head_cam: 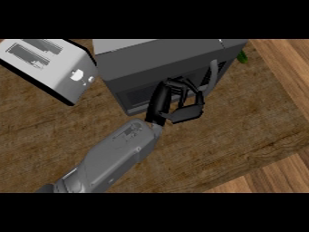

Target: Pick up the milk, place it into the microwave and close the microwave

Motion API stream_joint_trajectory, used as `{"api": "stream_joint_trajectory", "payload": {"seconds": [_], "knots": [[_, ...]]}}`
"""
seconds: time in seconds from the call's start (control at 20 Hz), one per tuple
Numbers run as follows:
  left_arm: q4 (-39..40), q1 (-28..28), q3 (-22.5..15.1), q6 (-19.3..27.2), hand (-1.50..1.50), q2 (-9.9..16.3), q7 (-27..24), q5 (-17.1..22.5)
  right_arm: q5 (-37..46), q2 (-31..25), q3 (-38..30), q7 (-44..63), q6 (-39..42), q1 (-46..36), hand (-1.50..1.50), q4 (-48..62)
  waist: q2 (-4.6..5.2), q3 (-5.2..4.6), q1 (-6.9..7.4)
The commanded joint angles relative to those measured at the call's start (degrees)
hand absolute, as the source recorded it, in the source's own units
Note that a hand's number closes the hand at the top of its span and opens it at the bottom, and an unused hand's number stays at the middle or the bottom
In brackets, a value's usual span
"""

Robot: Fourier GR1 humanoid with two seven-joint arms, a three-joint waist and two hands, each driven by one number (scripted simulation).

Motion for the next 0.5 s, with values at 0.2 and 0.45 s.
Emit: {"api": "stream_joint_trajectory", "payload": {"seconds": [0.2,0.45], "knots": [[3.9,-4.7,2.4,-1.2,1.5,0.0,-3.8,3.7,-2.3,-2.2,-1.3,1.8,0.8,-1.8,-1.5,1.4,0.54,0.19,-0.71],[4.5,-4.4,2.1,-1.2,1.5,0.0,-6.2,5.4,-3.3,-4.1,-2.9,3.0,0.5,-3.8,-1.5,2.4,0.8,0.15,-0.65]]}}
